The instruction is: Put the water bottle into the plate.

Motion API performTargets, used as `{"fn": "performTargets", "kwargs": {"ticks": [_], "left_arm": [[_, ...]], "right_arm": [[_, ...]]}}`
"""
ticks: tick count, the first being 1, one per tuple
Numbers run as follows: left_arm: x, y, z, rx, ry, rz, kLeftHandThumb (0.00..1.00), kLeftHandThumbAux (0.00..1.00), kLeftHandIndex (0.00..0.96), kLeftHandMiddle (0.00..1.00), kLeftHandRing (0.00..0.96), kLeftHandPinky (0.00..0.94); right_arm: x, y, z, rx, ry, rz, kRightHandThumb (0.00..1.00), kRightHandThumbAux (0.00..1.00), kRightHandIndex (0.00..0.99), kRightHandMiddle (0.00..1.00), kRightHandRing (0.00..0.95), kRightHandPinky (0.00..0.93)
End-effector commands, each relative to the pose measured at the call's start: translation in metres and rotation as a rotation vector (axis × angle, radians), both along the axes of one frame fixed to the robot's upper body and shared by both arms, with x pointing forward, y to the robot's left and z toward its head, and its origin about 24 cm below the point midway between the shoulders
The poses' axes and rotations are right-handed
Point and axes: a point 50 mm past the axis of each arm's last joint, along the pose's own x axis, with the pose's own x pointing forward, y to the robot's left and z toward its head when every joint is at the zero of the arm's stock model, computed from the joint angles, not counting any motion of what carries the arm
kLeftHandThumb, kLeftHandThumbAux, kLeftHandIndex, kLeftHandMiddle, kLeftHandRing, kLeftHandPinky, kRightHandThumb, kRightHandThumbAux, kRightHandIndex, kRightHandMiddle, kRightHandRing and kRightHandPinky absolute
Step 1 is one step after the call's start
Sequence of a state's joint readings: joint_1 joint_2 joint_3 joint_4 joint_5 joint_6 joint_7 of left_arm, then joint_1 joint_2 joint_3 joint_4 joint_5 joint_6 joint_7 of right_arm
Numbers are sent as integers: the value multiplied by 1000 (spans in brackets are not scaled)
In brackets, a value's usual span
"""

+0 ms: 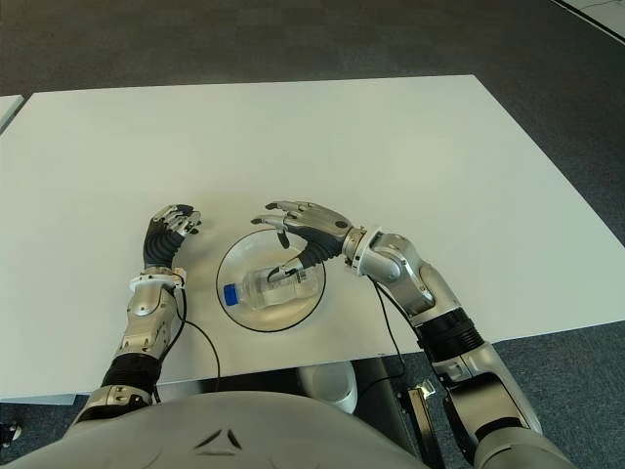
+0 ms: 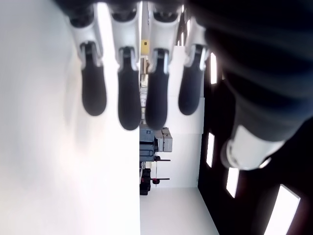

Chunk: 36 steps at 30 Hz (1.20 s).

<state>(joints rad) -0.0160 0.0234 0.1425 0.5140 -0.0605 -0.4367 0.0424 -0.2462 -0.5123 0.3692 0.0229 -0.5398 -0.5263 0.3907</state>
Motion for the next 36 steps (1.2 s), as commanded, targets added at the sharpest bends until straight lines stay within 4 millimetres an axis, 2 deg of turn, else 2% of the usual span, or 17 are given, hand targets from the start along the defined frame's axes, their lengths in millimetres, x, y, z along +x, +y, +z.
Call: {"fn": "performTargets", "kwargs": {"ticks": [1, 27, 31, 35, 36], "left_arm": [[-7, -1, -9, -18, 51, 9, 834, 676, 416, 473, 501, 499], [-7, 0, -8, 7, 49, 5, 835, 675, 424, 468, 502, 500], [-8, 0, -8, 7, 47, 5, 835, 675, 423, 469, 505, 505], [-8, 0, -8, 5, 46, 6, 835, 675, 422, 471, 505, 504], [-8, 1, -8, 5, 46, 6, 835, 675, 422, 470, 505, 503]], "right_arm": [[-1, 1, -1, 32, 7, 1, 412, 179, 0, 0, 0, 0], [-1, 4, -4, 80, 25, -13, 434, 182, 0, 0, 0, 0], [-1, 3, -2, 116, 28, -25, 423, 199, 0, 0, 0, 0], [0, 1, 0, 183, 45, -56, 406, 256, 0, 0, 0, 0], [0, 1, 1, 199, 48, -66, 385, 298, 0, 0, 0, 0]]}}
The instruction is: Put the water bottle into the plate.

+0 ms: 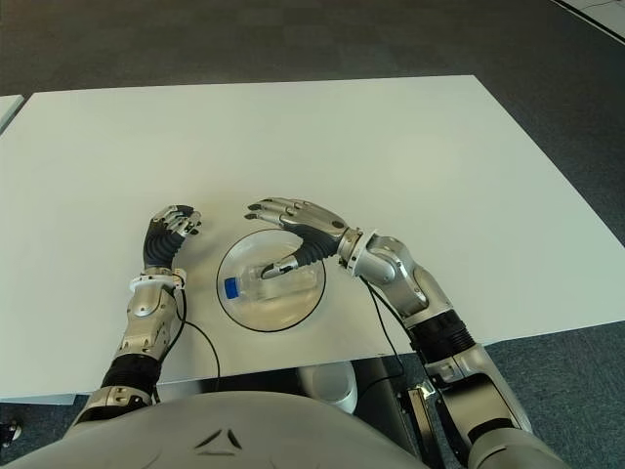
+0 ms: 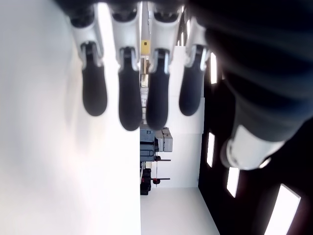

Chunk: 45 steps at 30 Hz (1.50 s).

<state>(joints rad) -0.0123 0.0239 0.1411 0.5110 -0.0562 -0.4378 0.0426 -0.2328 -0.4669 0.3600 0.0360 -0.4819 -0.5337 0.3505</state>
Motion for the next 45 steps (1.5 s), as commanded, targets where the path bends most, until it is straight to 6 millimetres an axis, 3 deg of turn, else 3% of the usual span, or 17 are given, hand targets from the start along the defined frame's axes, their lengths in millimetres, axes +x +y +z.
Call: {"fn": "performTargets", "kwargs": {"ticks": [1, 4, 11, 24, 38, 41, 45], "left_arm": [[-7, 1, -8, -1, 46, 9, 835, 675, 422, 470, 504, 503], [-7, 1, -8, -5, 44, 8, 834, 675, 420, 471, 501, 500], [-7, 1, -7, -9, 31, -3, 834, 675, 419, 473, 507, 506], [-8, 1, -7, -3, 30, 0, 834, 675, 421, 472, 508, 503], [-8, 1, -7, -5, 31, 7, 834, 676, 420, 472, 508, 505], [-8, 1, -6, -5, 31, 8, 834, 676, 418, 472, 507, 503], [-8, 1, -6, 0, 31, 8, 834, 676, 419, 471, 508, 503]], "right_arm": [[1, -5, 1, 103, 36, -68, 371, 325, 0, 0, 0, 0], [3, -7, 3, 185, 44, -118, 320, 415, 0, 0, 0, 0], [6, -13, 4, 512, 40, -264, 272, 606, 0, 0, 0, 111], [13, -32, -7, 775, 41, -544, 204, 792, 118, 119, 120, 204], [23, -49, -39, 952, 148, -689, 339, 849, 285, 208, 198, 288], [23, -53, -43, 957, 171, -707, 576, 770, 373, 241, 231, 334], [25, -57, -49, 970, 216, -737, 668, 740, 406, 291, 281, 375]]}}
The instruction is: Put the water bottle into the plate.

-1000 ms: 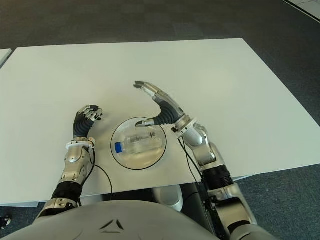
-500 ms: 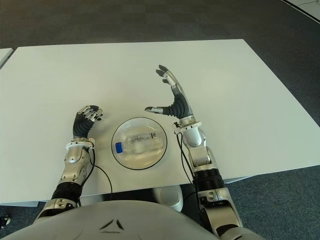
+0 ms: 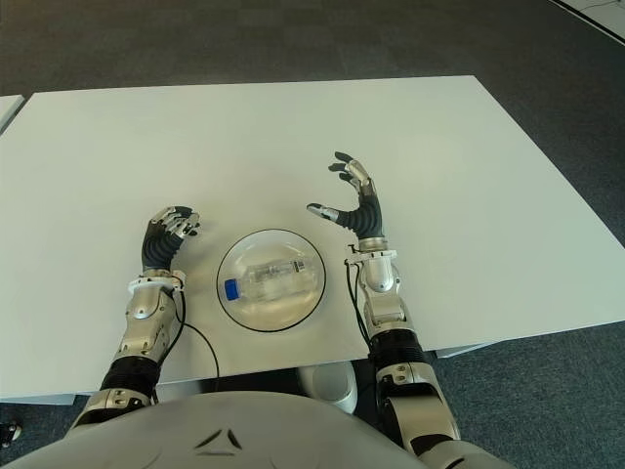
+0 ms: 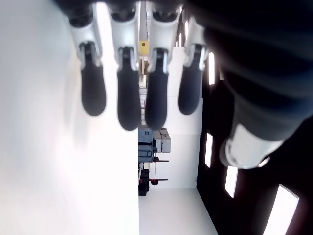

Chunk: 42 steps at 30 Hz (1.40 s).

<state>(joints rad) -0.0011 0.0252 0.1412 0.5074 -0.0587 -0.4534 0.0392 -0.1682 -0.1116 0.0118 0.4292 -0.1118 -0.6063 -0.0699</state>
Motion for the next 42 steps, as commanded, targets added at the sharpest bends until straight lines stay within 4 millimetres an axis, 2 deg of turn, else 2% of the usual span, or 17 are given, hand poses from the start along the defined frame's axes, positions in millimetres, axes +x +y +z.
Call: {"fn": "performTargets", "kwargs": {"ticks": [1, 7, 14, 19, 29, 42], "left_arm": [[-5, 0, -6, 0, 41, 7, 834, 676, 419, 471, 508, 503], [-6, 0, -7, -7, 46, 8, 834, 676, 419, 471, 510, 503], [-5, -1, -7, -13, 42, 5, 835, 676, 421, 471, 514, 508], [-5, -1, -6, -5, 35, -2, 835, 675, 424, 471, 517, 508], [-6, -1, -5, 10, 37, -6, 835, 676, 426, 469, 512, 503], [-6, -1, -5, -1, 54, -2, 834, 676, 419, 472, 509, 503]], "right_arm": [[3, -4, -8, 48, 59, -15, 673, 738, 408, 299, 288, 380], [6, -7, -21, 54, 125, -51, 692, 735, 416, 384, 385, 449], [8, -10, -36, 31, 205, -99, 695, 734, 422, 418, 421, 458], [8, -8, -42, 46, 232, -125, 705, 731, 430, 481, 488, 536], [4, -6, -55, 71, 284, -138, 709, 731, 430, 507, 525, 541], [5, -2, -63, 131, 330, -173, 710, 729, 434, 554, 580, 625]]}}
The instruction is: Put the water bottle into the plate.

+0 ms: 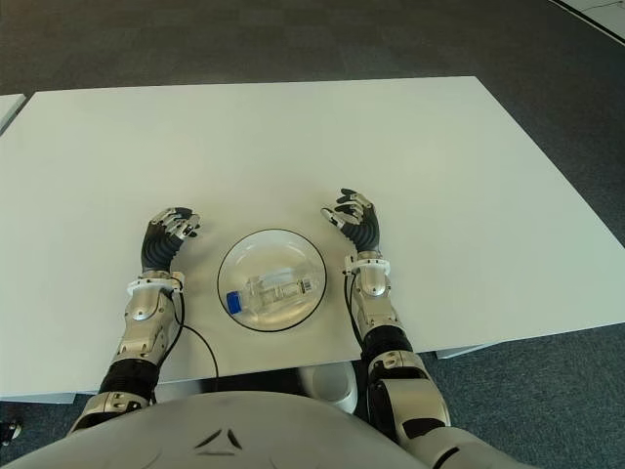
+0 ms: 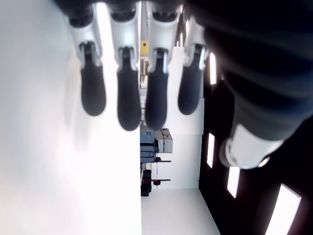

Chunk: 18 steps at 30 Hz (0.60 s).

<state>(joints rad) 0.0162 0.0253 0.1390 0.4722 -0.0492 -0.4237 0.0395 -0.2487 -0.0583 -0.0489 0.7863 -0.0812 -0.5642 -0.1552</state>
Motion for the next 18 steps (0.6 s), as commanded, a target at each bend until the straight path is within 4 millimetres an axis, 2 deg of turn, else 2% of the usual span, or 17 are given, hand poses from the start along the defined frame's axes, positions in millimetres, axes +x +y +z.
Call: {"fn": "performTargets", "kwargs": {"ticks": [1, 18], "left_arm": [[-4, -1, -6, -10, 42, 2, 834, 676, 419, 472, 510, 503], [-5, 1, -7, -11, 43, 8, 833, 676, 415, 474, 509, 503]], "right_arm": [[2, 4, -3, 39, 24, -19, 709, 729, 434, 560, 586, 632], [1, 8, -10, 147, 65, -45, 707, 727, 435, 615, 622, 624]]}}
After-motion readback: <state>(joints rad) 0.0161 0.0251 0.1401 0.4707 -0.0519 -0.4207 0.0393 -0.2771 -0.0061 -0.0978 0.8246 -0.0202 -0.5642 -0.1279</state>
